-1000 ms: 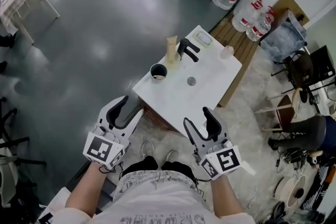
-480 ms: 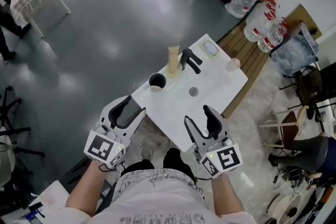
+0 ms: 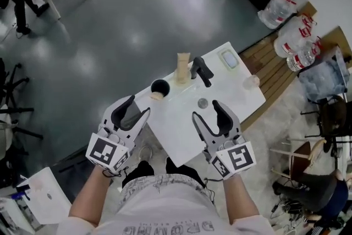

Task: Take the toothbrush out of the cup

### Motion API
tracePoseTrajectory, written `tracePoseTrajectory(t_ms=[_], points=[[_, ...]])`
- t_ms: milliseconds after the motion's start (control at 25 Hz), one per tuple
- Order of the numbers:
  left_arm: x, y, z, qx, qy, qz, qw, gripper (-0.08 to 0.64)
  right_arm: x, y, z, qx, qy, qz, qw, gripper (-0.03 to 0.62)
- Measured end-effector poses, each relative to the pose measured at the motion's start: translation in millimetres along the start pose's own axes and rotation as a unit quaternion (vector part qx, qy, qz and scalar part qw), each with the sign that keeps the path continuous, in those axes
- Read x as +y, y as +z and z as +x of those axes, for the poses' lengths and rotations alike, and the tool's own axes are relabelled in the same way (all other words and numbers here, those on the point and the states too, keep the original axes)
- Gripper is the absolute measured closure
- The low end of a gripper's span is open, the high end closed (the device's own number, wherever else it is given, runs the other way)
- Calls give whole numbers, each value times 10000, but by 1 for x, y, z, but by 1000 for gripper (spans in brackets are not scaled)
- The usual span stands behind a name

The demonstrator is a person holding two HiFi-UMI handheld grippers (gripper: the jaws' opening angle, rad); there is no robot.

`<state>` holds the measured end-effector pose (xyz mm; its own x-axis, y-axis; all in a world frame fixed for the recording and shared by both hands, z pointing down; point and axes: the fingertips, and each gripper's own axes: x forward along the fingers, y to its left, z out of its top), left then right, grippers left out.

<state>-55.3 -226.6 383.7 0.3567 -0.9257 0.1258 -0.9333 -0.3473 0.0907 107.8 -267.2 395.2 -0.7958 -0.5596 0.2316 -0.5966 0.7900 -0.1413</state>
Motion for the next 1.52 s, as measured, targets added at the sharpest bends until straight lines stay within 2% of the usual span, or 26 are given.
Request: tracePoseTrajectory(t_ms=[160, 400, 680, 960, 1280, 1520], points=[[0, -6, 6, 103, 253, -52, 9996, 333, -19, 1, 18, 6, 221, -52, 9997, 307], [4, -12, 15, 194, 398, -116, 9990, 333, -42, 3, 47, 18, 293, -62, 9995, 311], [18, -10, 15, 104, 393, -209, 9990, 333, -51, 3, 81, 143, 169, -185, 9996, 313], [39, -14, 9, 72, 355, -281, 9989, 333, -60, 6, 113, 361, 134, -626, 9973, 313], [47, -18, 13, 22, 378, -434, 9983, 333, -74, 9, 145, 894, 425, -1225, 9875, 313], [50, -15, 29, -61, 367, -454, 9983, 333, -78, -3, 167, 1342, 813, -1571, 9750, 307]])
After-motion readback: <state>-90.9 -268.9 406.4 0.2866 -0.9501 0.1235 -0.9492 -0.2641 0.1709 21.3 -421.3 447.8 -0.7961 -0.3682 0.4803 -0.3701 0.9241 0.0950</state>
